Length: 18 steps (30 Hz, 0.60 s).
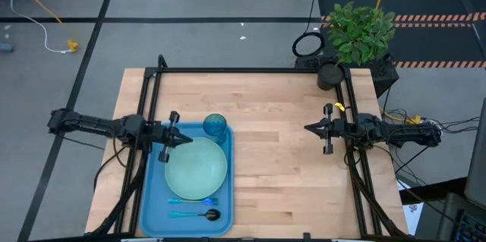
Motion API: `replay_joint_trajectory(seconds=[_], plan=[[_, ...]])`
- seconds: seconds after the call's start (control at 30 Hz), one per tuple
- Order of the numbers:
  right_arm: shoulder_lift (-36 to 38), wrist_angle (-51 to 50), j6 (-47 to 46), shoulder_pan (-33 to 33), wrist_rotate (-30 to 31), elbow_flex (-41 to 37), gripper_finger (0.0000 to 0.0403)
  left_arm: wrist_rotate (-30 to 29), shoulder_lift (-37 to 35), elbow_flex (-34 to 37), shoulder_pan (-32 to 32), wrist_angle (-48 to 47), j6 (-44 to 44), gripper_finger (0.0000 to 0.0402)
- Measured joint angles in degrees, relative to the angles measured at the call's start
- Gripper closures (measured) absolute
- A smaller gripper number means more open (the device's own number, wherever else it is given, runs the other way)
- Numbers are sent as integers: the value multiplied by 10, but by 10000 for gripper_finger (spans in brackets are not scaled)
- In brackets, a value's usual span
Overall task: Pick and place plate/cup/fork/spoon on tray
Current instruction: Return to Home Position
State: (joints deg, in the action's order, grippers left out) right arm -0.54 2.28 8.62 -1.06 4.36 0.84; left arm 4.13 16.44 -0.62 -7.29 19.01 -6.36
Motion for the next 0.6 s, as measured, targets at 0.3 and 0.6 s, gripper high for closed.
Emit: replay_joint_trajectory(seconds=[0.3, 0.6], plan=[[0, 0, 0, 0, 0, 0, 403, 4, -82, 0, 43, -82, 14, 401], [0, 0, 0, 0, 0, 0, 403, 4, -144, 0, 74, -150, 25, 401]])
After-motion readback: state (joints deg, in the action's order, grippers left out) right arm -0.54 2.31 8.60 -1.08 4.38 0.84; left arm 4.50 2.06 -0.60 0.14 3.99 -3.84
